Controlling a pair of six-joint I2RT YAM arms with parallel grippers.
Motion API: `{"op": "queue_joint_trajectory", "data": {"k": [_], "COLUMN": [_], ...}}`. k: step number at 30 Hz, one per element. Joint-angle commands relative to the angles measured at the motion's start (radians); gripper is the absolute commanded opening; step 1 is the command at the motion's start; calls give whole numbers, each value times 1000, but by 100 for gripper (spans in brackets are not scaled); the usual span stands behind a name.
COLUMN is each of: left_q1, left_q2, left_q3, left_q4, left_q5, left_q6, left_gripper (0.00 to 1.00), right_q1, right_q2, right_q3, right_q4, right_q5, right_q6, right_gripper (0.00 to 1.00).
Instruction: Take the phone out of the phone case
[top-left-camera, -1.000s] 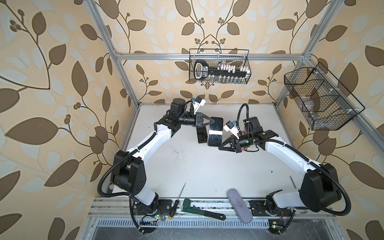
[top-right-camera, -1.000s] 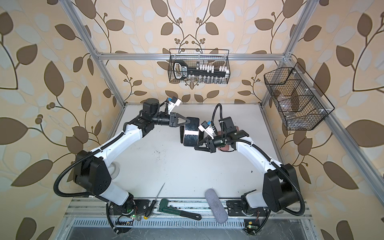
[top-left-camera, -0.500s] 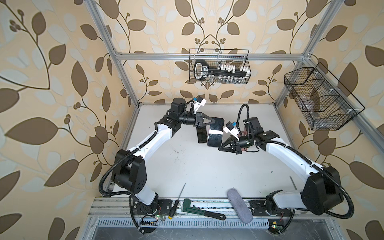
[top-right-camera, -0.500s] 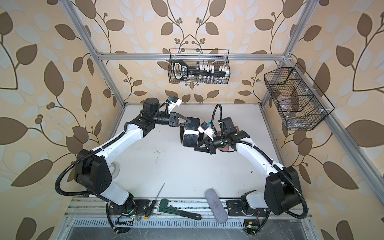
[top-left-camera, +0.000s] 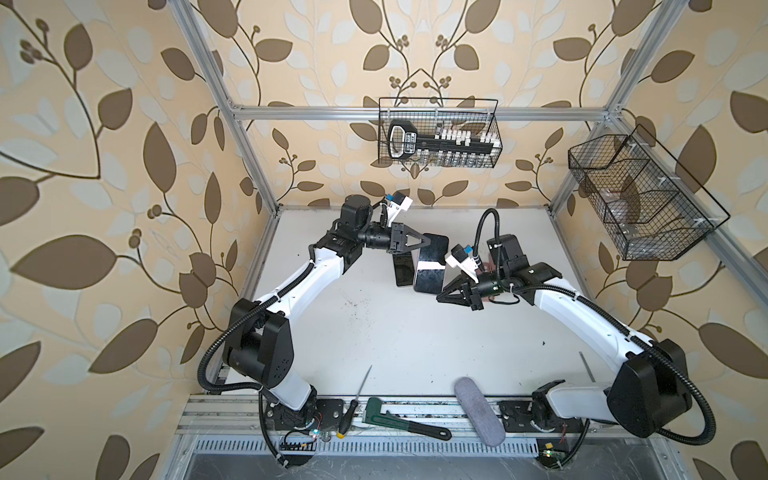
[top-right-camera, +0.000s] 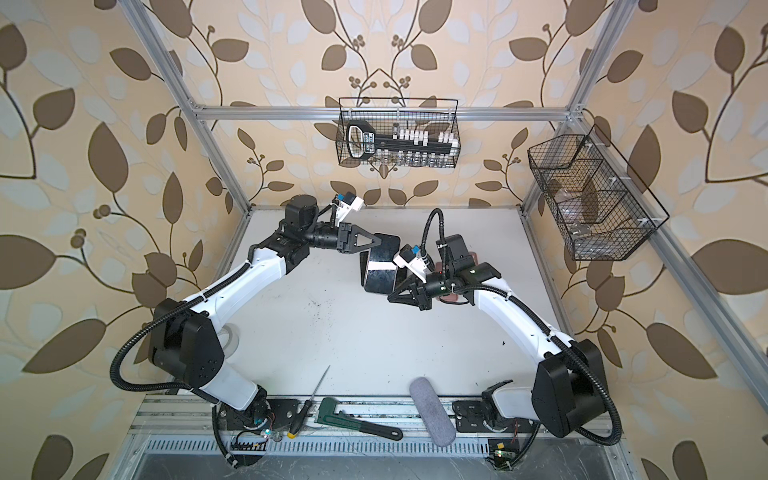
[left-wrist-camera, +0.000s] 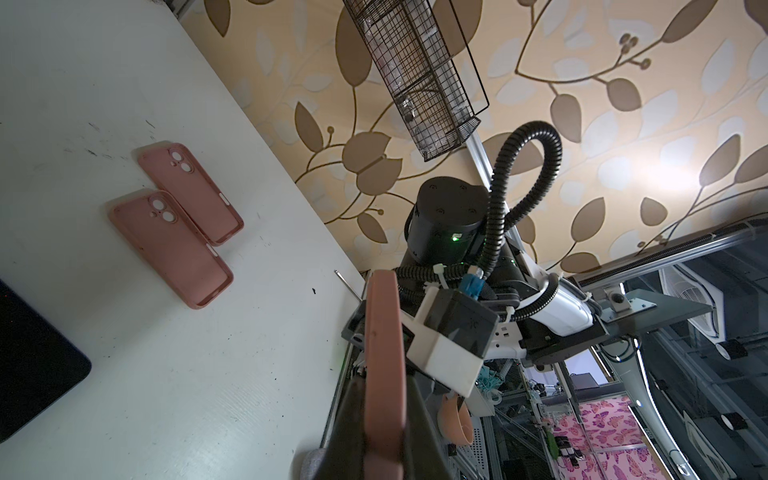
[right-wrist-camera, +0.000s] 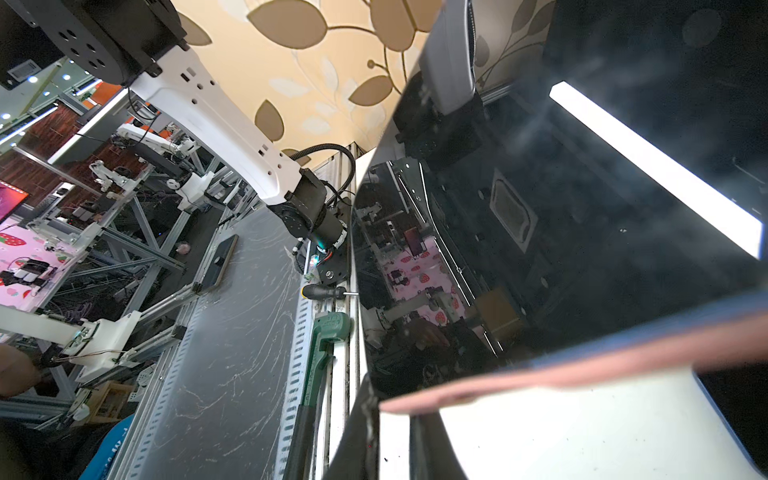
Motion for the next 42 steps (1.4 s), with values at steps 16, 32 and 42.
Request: {"op": "queue_joint_trajectory", "data": {"k": [16,32,42], "left_q1": [-29,-27,-27], "left_q2": [-61,-117,-214], "left_q3": [-10,-79,-274], "left_q4": [133,198,519], "left_q5": [12,-322,-542], "left_q6": [-206,-364,-593], "left_gripper": [0,0,0], "right_q1": [-3,-17,-48], "right_q2": [-92,-390,-469], "right_q3": [-105,-239,-311], "right_q4": [280,466,559], "right_q5": [180,341,415], "right_q6": [98,513,736], "right_gripper": [0,67,100]}}
